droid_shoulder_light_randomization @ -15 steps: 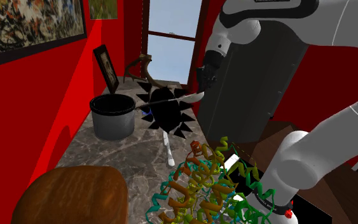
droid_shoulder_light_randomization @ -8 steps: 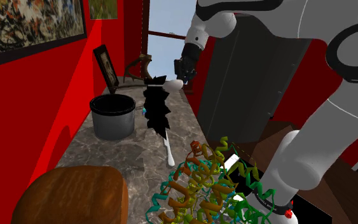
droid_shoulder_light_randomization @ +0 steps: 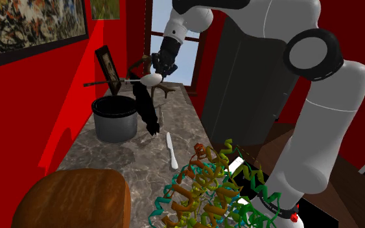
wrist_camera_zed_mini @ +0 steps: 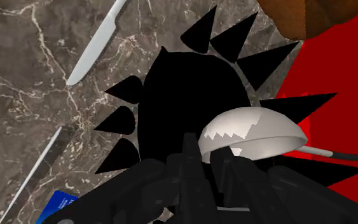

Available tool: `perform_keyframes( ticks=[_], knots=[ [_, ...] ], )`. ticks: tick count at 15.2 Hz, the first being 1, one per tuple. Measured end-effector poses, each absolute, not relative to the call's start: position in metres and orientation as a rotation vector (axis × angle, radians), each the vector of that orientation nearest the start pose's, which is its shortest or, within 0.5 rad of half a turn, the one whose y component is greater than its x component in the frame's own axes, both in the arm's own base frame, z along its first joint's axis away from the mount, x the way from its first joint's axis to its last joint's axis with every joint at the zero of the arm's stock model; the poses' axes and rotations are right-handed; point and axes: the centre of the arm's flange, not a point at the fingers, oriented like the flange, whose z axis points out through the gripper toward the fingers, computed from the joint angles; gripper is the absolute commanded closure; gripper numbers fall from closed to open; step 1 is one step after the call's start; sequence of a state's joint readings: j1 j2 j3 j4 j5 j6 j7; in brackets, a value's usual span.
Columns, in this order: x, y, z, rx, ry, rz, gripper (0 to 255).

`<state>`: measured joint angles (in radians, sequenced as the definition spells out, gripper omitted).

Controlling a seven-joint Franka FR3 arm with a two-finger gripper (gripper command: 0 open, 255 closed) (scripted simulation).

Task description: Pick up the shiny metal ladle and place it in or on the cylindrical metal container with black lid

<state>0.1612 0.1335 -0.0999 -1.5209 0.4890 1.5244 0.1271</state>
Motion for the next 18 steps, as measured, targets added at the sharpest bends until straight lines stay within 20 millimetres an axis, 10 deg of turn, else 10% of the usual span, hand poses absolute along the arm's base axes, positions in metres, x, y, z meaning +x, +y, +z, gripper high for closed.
perform_keyframes(
  ticks=[5,18],
  knots=[
    [0.624,0.114,0.577,-2.668,0.1,0.233,255],
    [0.628,0.116,0.512,-2.668,0.1,0.228,255]
  ],
)
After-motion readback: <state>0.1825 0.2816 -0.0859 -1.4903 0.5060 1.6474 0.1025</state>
